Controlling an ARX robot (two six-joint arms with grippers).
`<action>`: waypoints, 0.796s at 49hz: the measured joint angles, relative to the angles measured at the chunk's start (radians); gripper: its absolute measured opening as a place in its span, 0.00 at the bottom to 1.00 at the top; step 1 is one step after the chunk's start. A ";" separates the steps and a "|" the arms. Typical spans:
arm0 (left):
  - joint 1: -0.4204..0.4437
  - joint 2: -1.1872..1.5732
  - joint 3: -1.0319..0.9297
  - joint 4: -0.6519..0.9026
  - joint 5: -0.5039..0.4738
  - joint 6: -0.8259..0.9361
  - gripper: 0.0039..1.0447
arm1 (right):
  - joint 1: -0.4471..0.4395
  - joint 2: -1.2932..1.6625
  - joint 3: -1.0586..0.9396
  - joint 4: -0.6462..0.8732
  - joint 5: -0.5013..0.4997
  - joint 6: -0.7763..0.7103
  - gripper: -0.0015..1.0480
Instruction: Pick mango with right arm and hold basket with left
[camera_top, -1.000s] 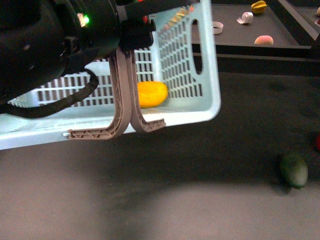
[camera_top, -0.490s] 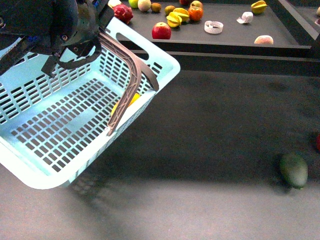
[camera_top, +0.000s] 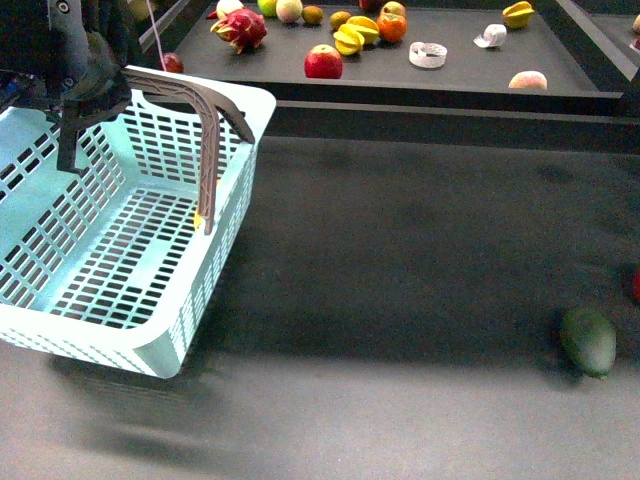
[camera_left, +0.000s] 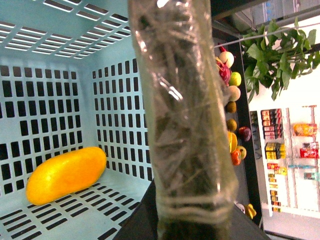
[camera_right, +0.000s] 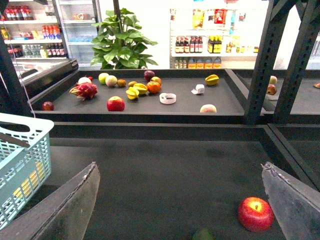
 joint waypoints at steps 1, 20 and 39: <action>0.005 0.005 0.005 0.000 0.002 -0.006 0.07 | 0.000 0.000 0.000 0.000 0.000 0.000 0.92; 0.036 0.063 0.053 -0.043 0.040 -0.090 0.26 | 0.000 0.000 0.000 0.000 0.000 0.000 0.92; 0.013 -0.126 -0.102 -0.051 0.001 0.024 0.86 | 0.000 0.000 0.000 0.000 0.000 0.000 0.92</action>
